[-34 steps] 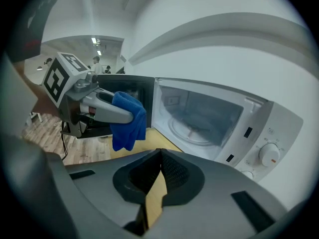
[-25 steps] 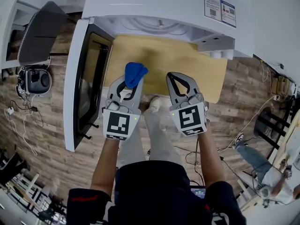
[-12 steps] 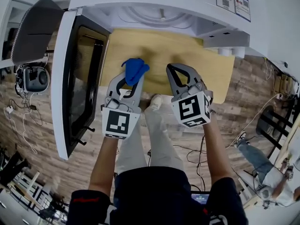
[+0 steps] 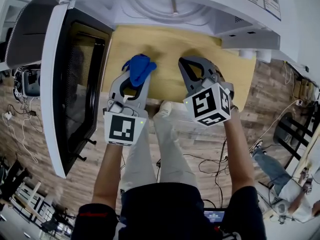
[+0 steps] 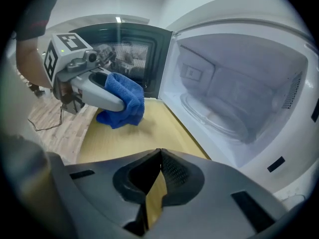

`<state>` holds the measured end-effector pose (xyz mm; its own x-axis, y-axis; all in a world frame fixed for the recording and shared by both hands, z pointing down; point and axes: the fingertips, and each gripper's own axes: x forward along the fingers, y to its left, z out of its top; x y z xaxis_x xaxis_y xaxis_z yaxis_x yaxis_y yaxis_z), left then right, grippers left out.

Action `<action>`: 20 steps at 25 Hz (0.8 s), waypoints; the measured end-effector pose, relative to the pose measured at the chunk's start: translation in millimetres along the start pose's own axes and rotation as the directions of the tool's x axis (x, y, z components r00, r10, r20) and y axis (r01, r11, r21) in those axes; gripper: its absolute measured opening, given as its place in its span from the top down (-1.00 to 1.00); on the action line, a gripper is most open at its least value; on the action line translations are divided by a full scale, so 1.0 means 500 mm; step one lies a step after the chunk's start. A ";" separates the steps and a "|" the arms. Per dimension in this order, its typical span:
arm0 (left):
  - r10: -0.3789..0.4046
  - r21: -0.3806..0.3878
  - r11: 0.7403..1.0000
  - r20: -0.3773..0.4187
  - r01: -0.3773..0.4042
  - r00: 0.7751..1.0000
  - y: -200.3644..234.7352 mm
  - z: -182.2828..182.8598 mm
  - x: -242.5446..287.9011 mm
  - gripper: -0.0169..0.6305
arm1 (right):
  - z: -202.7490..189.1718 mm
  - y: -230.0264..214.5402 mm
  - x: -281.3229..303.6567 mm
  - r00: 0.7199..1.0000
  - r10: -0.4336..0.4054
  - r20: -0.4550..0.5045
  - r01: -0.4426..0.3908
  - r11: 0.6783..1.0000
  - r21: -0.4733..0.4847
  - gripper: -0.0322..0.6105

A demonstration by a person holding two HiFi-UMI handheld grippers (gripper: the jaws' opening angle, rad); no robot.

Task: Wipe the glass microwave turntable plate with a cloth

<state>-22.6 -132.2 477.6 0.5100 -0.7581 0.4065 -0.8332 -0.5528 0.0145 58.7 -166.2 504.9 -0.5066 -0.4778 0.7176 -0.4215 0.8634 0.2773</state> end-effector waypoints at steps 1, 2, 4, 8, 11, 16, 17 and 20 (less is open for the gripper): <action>0.001 0.001 1.000 0.002 -0.001 1.000 0.001 -0.002 0.002 0.77 | -0.001 -0.008 0.003 1.000 -0.009 -0.003 0.009 1.000 -0.015 0.87; 0.002 0.003 1.000 0.005 -0.002 1.000 0.002 -0.003 0.004 0.77 | -0.001 -0.016 0.007 1.000 -0.017 -0.005 0.017 0.999 -0.028 0.87; 0.004 0.007 1.000 0.010 -0.004 1.000 0.003 -0.006 0.007 0.77 | 0.000 -0.030 0.012 1.000 -0.030 -0.007 0.030 0.998 -0.047 0.87; 0.007 0.014 1.000 0.014 -0.008 1.000 0.005 -0.009 0.011 0.77 | 0.006 -0.053 0.022 0.999 -0.054 -0.005 0.053 0.996 -0.075 0.87; 0.010 0.021 1.000 0.018 -0.010 1.000 0.006 -0.010 0.011 0.77 | 0.012 -0.064 0.028 0.997 -0.072 -0.004 0.072 0.992 -0.100 0.87; 0.013 0.032 0.999 0.020 -0.014 1.000 0.006 -0.013 0.012 0.77 | 0.030 -0.079 0.034 0.996 -0.086 0.003 0.085 0.986 -0.142 0.87; 0.014 0.036 0.999 0.021 -0.014 1.000 0.006 -0.013 0.013 0.77 | 0.035 -0.083 0.034 0.996 -0.093 0.006 0.093 0.983 -0.156 0.87; 0.011 0.044 0.999 0.024 -0.012 1.000 0.005 -0.015 0.013 0.77 | 0.051 -0.092 0.032 0.993 -0.113 0.022 0.115 0.976 -0.184 0.86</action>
<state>-22.9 -136.0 487.1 0.5056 -0.7722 0.3848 -0.8291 -0.5583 -0.0310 51.1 -217.7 487.2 -0.4725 -0.5758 0.6672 -0.3313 0.8176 0.4710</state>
